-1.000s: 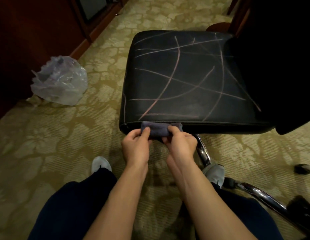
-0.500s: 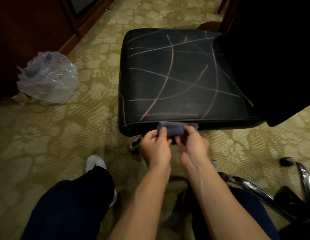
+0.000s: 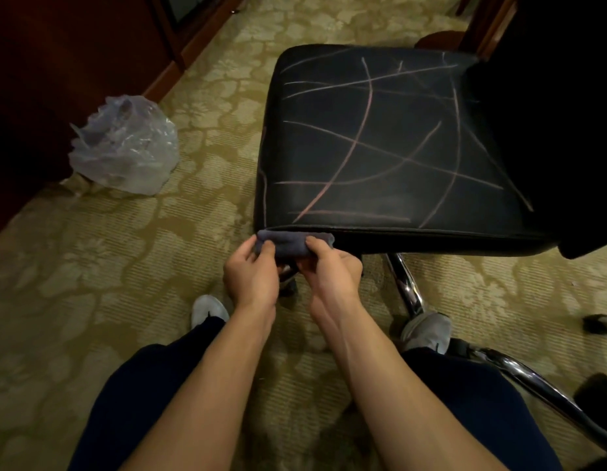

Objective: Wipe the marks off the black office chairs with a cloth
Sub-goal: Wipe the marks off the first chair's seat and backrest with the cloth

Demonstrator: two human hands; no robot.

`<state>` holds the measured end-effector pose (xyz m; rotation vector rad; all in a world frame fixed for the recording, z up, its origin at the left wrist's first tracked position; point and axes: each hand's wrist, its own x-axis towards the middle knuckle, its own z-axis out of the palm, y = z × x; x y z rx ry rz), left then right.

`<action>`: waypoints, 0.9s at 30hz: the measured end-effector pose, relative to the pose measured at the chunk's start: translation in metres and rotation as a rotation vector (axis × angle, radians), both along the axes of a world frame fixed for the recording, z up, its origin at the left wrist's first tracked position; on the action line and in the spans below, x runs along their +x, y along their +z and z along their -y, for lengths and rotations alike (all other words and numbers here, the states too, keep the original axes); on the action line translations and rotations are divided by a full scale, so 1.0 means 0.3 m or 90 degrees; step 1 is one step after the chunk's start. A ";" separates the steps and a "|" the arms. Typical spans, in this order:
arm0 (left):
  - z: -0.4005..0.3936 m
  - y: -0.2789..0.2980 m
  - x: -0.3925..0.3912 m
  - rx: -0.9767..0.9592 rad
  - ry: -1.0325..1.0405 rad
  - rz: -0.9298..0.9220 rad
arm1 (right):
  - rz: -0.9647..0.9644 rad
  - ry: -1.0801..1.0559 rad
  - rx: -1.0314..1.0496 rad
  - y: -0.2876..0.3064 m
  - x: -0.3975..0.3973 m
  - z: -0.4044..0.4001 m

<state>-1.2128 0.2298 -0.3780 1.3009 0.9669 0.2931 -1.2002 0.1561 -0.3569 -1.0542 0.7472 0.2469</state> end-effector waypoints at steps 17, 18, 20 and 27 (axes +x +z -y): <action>0.325 0.003 -0.252 0.006 -0.140 -0.033 | 0.024 -0.037 -0.120 -0.027 -0.174 0.286; 0.320 0.002 -0.255 0.004 -0.161 -0.029 | 0.021 -0.043 -0.138 -0.031 -0.184 0.296; 0.302 -0.003 -0.244 0.001 -0.174 -0.022 | 0.017 -0.047 -0.162 -0.046 -0.202 0.298; 0.377 0.025 -0.192 -0.036 -0.184 0.003 | -0.025 -0.105 -0.161 -0.033 -0.211 0.340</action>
